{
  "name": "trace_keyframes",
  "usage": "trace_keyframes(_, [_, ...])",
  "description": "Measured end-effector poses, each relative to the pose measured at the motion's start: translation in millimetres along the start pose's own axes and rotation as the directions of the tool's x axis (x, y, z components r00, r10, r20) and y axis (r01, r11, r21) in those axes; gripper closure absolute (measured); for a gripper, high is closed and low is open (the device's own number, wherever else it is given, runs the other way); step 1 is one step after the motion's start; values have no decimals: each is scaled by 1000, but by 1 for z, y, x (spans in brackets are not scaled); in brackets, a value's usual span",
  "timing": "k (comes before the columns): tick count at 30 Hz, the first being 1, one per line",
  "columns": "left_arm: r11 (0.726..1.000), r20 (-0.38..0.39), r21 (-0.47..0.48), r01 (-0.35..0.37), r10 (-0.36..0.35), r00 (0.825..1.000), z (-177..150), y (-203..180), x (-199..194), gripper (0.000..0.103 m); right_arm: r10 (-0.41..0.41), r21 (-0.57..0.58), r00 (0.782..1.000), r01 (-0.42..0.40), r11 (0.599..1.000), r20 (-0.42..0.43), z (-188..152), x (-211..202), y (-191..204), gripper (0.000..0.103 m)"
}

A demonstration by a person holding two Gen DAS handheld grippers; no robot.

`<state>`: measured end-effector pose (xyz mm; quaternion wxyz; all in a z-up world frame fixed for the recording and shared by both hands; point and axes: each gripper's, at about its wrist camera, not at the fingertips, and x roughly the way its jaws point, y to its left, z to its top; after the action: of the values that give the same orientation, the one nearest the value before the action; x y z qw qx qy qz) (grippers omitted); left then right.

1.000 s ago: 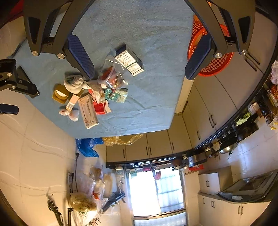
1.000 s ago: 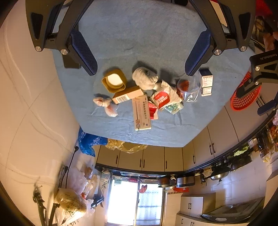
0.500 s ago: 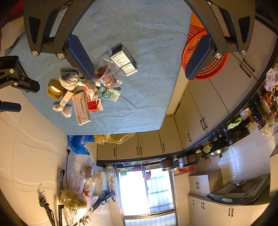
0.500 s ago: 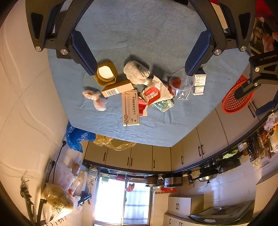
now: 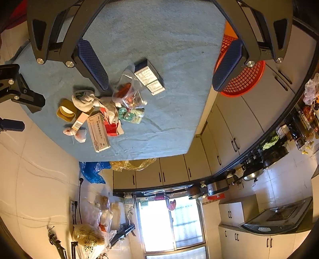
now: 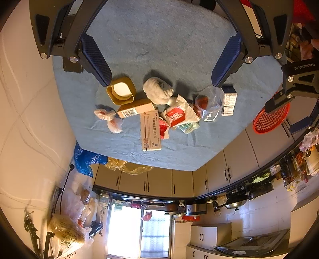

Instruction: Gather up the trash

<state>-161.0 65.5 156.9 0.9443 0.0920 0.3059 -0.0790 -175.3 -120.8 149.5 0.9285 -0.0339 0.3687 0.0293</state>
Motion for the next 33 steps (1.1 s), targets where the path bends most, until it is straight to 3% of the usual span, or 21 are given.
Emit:
trace_keyframes(5, [1000,-35,-15,-1,0,999,-4,-5,5,0,21,4,999,-21,1000,-28,-6,7,-5,4])
trace_keyframes(9, [999,-84,-39,-2,-1,996,-7,-4,14,0,82,31,994,-80,996,-67,-9,21,-15,16])
trace_keyframes(12, [998,-130,-64,1,-10,991,-7,0,24,0,131,69,986,-125,990,-101,-11,35,-25,30])
trace_keyframes(14, [997,-175,-74,7,-20,984,-7,3,34,0,153,76,981,-144,987,-120,-11,44,-30,33])
trace_keyframes(17, [993,-248,-106,43,-68,966,-8,6,52,5,197,85,969,-186,979,-150,-9,61,-37,44])
trace_keyframes(21, [983,-379,-166,80,-138,915,-9,4,91,25,207,94,960,-192,977,-187,-8,80,-45,46])
trace_keyframes(25, [963,-437,-248,106,-209,875,-9,-1,124,31,203,98,958,-187,977,-203,-9,86,-49,46])
trace_keyframes(29, [956,-485,-284,72,-208,850,-11,-3,154,52,201,95,958,-185,978,-206,-12,86,-52,46])
trace_keyframes(33, [948,-507,-317,40,-205,838,-14,0,175,56,199,95,957,-182,979,-212,-15,86,-56,46])
